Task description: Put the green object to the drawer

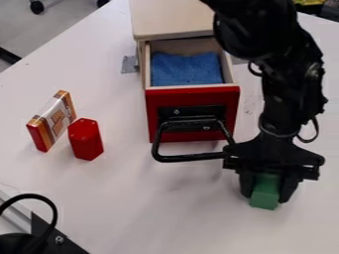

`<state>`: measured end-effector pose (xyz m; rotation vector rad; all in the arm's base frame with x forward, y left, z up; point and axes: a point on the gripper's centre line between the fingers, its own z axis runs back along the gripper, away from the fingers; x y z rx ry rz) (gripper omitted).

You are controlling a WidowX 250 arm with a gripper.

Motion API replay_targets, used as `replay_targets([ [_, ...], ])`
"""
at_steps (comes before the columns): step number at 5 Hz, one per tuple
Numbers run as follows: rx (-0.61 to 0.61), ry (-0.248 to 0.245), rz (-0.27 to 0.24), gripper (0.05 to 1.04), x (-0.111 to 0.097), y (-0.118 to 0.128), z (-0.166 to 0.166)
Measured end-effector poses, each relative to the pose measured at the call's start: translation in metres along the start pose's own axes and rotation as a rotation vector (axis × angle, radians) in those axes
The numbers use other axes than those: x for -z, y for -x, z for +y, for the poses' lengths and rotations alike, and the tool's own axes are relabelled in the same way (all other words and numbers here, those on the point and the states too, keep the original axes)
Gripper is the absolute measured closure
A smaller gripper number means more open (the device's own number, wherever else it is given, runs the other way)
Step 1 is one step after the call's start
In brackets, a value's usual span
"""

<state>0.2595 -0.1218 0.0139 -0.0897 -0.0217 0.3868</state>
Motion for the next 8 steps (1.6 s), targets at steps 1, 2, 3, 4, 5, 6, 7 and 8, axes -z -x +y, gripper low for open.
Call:
replay_targets([
  [1,-0.007,0.069,-0.040,0.494,-0.036,0.004,-0.005],
  [2,0.000,0.147,-0.039,0.494,-0.075,0.017,-0.010],
  [3,0.009,0.197,-0.017,0.494,-0.101,0.024,-0.013],
  [4,0.012,0.213,-0.009,0.494,-0.117,0.022,-0.010],
  [5,0.006,0.187,-0.030,0.494,-0.119,0.000,0.001],
  [6,-0.010,0.132,-0.044,0.494,-0.119,-0.024,0.012],
  [7,-0.036,0.100,-0.059,0.494,-0.122,-0.042,0.024],
  [8,-0.045,0.089,-0.053,0.494,-0.123,-0.053,0.027],
])
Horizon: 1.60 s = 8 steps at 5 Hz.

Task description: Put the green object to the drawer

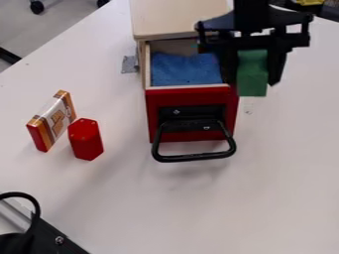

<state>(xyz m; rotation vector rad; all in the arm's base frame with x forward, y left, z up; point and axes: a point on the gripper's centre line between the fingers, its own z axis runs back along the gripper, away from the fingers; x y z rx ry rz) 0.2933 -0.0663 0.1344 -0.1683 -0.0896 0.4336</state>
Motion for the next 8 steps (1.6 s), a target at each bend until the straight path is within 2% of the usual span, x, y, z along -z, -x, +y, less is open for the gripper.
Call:
replay_targets([
  [1,-0.018,0.002,-0.009,0.494,-0.009,-0.012,0.006],
  [3,-0.045,-0.056,-0.002,0.494,-0.012,-0.038,0.029],
  [5,-0.097,-0.115,0.040,0.494,0.002,-0.049,0.058],
  [6,-0.121,-0.144,0.046,0.413,0.019,-0.057,0.066],
  [7,-0.130,-0.149,0.020,0.136,0.026,-0.059,0.069],
  [8,-0.122,-0.163,0.019,0.083,0.027,-0.057,0.067],
])
